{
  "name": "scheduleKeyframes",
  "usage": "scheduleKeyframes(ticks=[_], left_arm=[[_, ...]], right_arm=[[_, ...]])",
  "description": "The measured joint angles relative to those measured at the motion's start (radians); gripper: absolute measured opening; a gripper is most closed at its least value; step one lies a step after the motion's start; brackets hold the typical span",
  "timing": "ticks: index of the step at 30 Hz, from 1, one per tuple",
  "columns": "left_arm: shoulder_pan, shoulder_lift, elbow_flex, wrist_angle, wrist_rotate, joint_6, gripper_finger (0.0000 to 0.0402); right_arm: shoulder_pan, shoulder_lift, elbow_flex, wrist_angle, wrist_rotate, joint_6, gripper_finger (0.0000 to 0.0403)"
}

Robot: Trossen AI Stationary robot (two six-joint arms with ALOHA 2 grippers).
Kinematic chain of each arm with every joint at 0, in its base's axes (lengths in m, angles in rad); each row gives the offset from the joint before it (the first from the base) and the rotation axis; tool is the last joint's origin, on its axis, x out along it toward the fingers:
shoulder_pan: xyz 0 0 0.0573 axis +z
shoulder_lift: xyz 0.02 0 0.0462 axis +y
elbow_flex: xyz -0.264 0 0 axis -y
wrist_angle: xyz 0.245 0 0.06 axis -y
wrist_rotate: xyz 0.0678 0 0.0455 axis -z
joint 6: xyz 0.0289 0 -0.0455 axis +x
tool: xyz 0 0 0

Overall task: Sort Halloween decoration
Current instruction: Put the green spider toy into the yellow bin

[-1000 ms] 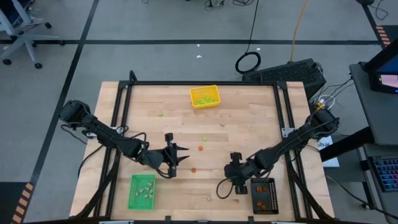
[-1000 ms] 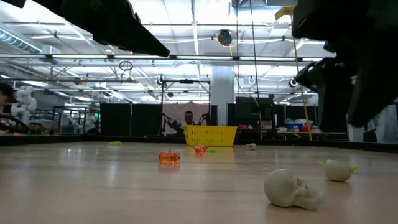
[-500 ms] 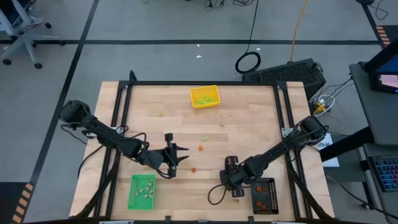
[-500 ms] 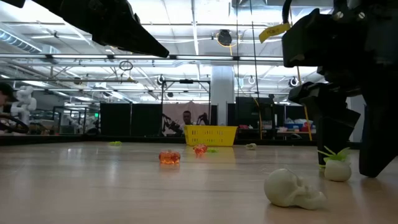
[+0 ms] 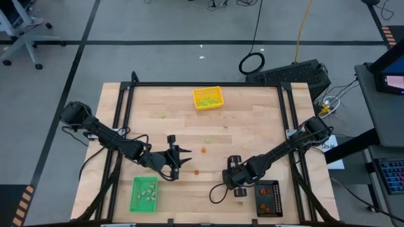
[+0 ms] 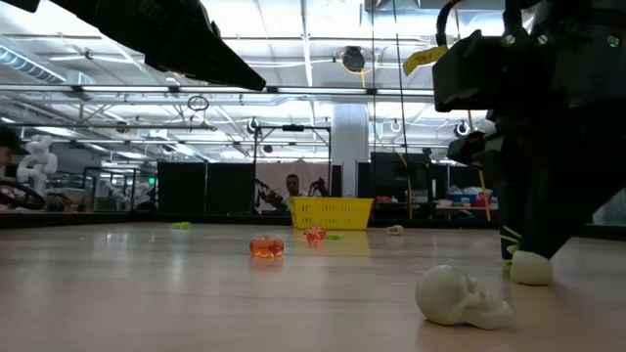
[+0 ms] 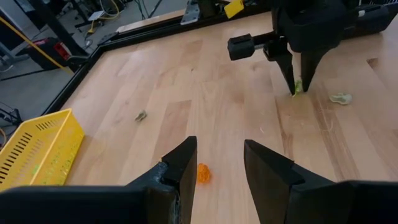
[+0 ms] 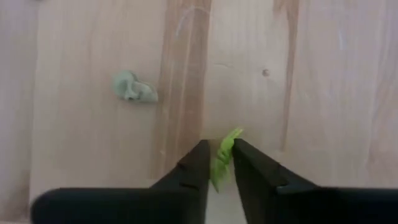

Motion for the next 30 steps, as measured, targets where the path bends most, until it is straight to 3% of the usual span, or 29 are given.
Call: scheduleKeyframes(ticks=[4,11,17,22,30], left_arm=[[0.0,0.0,0.0,0.0,0.0,0.0,0.0132],[0.0,0.0,0.0,0.0,0.0,0.0,0.0132],[0.0,0.0,0.0,0.0,0.0,0.0,0.0132],[0.0,0.0,0.0,0.003,0.0,0.0,0.0132],[0.0,0.0,0.0,0.004,0.0,0.003,0.0132]], right_arm=[[-0.001,-0.007,-0.001,-0.005,0.0,-0.033,0.001],[-0.002,-0.123,-0.004,-0.012,0.004,-0.103,0.0005],[-0.002,-0.266,-0.006,0.036,0.164,-0.217,0.0003],[-0.009,-0.338,-0.119,0.407,0.211,-0.367,0.0002],[-0.084,-0.345,-0.327,1.015,0.212,-0.567,0.0001]])
